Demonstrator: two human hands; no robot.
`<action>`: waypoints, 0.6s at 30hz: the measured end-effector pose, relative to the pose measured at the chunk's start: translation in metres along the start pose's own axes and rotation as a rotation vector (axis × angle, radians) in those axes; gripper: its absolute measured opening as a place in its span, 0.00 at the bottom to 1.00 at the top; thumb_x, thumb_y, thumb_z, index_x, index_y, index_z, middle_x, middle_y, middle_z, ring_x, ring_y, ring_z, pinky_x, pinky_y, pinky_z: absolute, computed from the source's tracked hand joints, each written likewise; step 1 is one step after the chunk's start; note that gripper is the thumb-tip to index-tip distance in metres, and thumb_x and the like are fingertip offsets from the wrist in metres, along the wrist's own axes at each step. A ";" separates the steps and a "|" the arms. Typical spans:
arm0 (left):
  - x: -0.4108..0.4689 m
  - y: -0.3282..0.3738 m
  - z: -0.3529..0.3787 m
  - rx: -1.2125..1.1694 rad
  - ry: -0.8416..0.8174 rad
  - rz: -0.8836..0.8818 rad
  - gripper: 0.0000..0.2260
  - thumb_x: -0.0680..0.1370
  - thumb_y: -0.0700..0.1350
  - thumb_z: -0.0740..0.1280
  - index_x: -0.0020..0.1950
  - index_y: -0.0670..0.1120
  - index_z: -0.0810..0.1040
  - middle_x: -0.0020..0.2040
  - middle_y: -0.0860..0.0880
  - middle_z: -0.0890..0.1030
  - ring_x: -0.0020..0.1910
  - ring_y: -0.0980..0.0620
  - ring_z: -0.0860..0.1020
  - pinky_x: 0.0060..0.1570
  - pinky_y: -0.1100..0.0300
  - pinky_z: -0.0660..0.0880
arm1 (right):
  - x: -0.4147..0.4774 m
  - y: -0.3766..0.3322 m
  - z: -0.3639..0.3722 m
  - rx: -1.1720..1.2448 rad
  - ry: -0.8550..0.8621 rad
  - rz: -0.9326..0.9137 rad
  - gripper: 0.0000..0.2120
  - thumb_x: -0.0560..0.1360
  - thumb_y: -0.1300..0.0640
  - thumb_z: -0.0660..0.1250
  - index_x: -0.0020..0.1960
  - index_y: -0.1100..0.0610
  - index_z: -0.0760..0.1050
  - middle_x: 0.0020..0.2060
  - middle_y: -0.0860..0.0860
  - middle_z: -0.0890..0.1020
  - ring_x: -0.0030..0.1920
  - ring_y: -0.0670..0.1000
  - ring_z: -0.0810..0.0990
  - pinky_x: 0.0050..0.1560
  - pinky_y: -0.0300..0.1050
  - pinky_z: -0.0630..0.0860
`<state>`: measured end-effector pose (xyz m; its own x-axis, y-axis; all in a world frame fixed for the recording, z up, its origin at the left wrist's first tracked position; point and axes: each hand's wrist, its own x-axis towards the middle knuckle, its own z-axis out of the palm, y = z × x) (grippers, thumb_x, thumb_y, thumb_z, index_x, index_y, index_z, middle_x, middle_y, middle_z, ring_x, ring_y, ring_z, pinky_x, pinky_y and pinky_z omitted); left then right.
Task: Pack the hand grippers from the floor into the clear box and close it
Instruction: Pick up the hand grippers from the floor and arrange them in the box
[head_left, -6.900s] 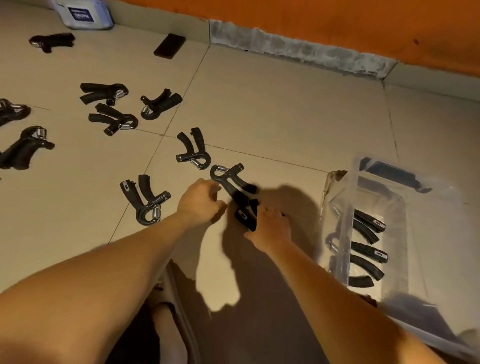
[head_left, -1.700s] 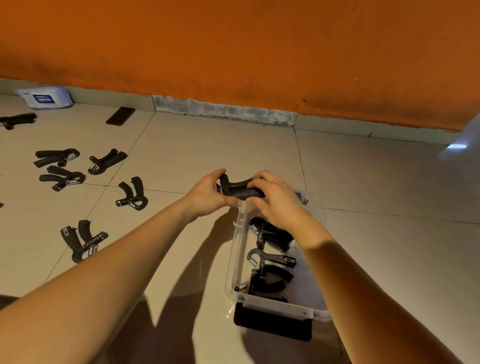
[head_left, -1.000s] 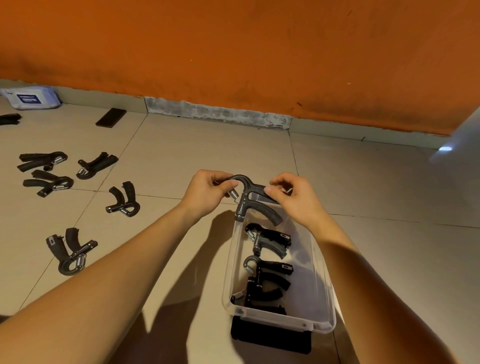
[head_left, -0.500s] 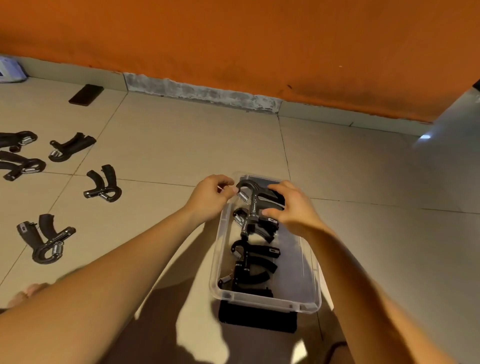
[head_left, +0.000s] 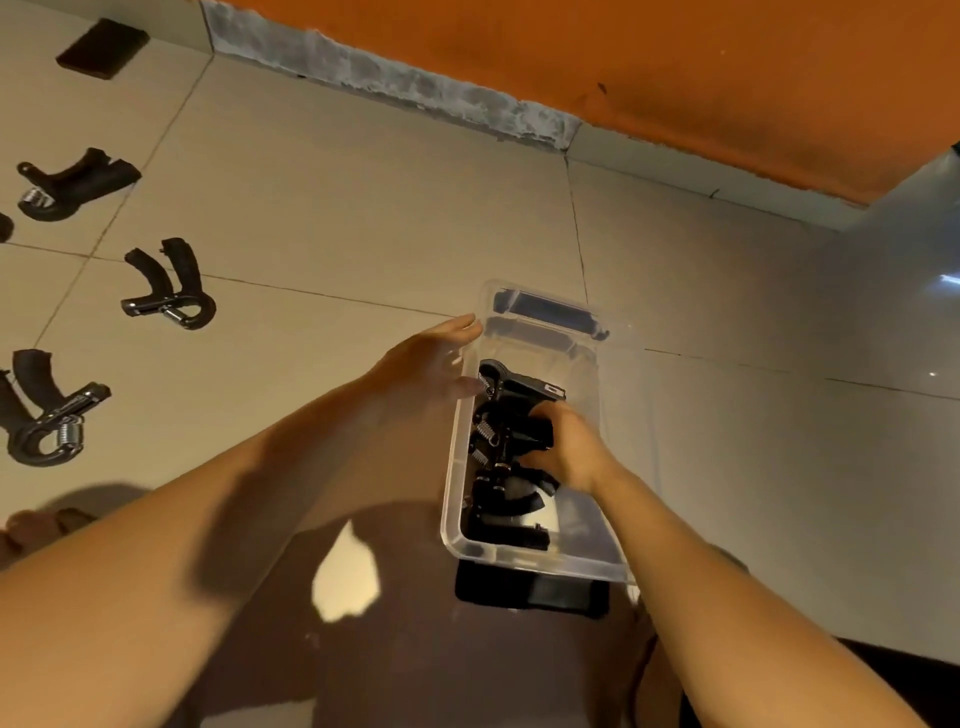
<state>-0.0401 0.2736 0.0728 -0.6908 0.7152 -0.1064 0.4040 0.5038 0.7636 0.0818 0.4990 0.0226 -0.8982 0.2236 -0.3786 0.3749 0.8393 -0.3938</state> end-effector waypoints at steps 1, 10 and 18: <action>0.001 -0.002 -0.004 -0.003 -0.037 0.008 0.38 0.77 0.49 0.75 0.82 0.48 0.60 0.83 0.52 0.56 0.81 0.50 0.59 0.76 0.55 0.58 | 0.002 0.001 0.004 -0.002 -0.018 0.028 0.30 0.67 0.57 0.80 0.66 0.59 0.75 0.60 0.55 0.77 0.59 0.56 0.78 0.59 0.49 0.76; 0.007 -0.017 -0.016 -0.021 -0.213 -0.032 0.51 0.71 0.57 0.79 0.84 0.56 0.48 0.83 0.62 0.46 0.81 0.60 0.49 0.73 0.63 0.47 | 0.009 0.011 0.031 0.005 -0.035 0.121 0.30 0.64 0.61 0.82 0.63 0.56 0.75 0.55 0.51 0.75 0.57 0.55 0.77 0.60 0.49 0.75; 0.006 -0.019 -0.016 -0.047 -0.232 -0.002 0.51 0.71 0.56 0.79 0.84 0.56 0.48 0.82 0.64 0.46 0.79 0.62 0.56 0.71 0.67 0.51 | 0.014 0.017 0.043 -0.068 -0.009 0.106 0.31 0.66 0.56 0.81 0.66 0.51 0.75 0.57 0.51 0.80 0.57 0.56 0.79 0.62 0.53 0.75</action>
<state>-0.0611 0.2602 0.0676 -0.5334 0.8089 -0.2474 0.3707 0.4864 0.7912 0.0855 0.4951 -0.0256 -0.8523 0.3085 -0.4224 0.4507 0.8429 -0.2939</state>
